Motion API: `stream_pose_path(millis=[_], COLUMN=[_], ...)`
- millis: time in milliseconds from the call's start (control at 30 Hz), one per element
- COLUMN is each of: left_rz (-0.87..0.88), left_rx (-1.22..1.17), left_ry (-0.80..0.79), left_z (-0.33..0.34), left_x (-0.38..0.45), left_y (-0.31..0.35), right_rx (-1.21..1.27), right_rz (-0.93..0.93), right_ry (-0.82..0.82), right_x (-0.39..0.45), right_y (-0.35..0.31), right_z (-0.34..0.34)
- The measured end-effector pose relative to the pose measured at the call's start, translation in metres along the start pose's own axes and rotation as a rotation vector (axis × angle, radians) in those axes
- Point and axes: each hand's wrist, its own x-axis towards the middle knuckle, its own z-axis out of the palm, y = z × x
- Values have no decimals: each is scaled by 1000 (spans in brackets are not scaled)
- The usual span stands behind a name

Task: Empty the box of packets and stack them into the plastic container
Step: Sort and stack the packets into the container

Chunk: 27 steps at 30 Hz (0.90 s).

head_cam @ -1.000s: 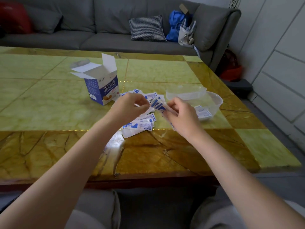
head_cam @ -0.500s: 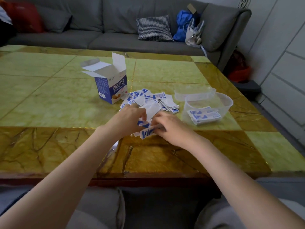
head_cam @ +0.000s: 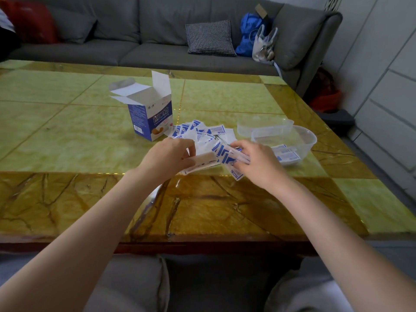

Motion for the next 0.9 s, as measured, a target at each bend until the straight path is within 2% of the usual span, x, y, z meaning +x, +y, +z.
stream_pose_path(millis=[100,200,333,500,600,700,767,833,900], left_rz=[20,61,127,106,88,-21,-14,21,31], left_rx=[-5,-10,-25,-139,-283,-591,-696,-644,-584], left_ry=[78,142,87,-39,40,127,61,-22,-4], left_z=[1,2,5,8,10,7,4,2,0], left_x=[-1,0,1,4,5,7,9,10,12], left_y=[3,8,12,16,18,26,32,34,32], right_rx=[-39,-8,68,329,481,765,891,872,831], right_rz=[-30,-18,-33,117,198,271,311,310,289], right_ry=[9,94,171,39,-102,-146,-86,37,143], right_x=[-4,-6,-10,-12,-15,-17,-15,-12,-8], right_y=[5,9,5,2,-3,-9,-13,-13,-14], right_z=[2,-5,-12,-12,-7,3,7,9,8])
